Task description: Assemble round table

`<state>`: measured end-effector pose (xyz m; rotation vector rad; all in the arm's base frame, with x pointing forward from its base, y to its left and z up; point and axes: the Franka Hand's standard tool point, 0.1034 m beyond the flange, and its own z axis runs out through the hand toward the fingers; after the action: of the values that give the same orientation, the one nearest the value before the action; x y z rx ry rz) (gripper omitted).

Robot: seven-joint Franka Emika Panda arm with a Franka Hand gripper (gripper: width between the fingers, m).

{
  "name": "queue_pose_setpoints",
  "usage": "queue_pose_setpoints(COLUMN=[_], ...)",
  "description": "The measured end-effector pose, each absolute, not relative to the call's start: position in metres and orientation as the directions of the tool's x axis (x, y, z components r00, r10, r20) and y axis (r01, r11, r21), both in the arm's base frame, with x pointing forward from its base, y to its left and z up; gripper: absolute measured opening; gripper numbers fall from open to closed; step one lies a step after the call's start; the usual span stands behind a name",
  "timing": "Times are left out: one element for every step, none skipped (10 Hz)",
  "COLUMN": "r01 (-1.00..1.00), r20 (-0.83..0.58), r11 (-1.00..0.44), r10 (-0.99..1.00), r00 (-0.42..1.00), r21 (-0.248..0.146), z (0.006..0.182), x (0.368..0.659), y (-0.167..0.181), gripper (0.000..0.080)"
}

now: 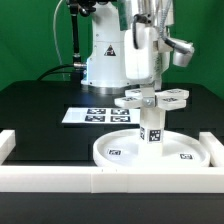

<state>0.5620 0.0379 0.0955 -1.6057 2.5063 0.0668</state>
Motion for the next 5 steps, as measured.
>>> queue_pose_setpoints(r01=[-0.854, -0.847, -0.827, -0.816, -0.803], r20=[-0.171, -0.175, -0.184, -0.192, -0.200], r11=[0.520, 0.531, 0.561, 0.578, 0.596], r10=[-0.844, -0.837, -0.816, -0.803, -0.788], r00=[-0.508, -0.519, -0.548, -0.564, -0.582], r21=[-0.032, -0.030, -0.024, -0.019, -0.012], z=[0.0955, 0.0954, 0.0954, 0.0953, 0.0953], x=[0.5622, 0.5621, 0.5626, 0.5626, 0.5628], y=[0.0371, 0.0373, 0.0371, 0.0368, 0.0368], gripper=[0.0448, 0.0448, 0.0448, 0.0448, 0.0448])
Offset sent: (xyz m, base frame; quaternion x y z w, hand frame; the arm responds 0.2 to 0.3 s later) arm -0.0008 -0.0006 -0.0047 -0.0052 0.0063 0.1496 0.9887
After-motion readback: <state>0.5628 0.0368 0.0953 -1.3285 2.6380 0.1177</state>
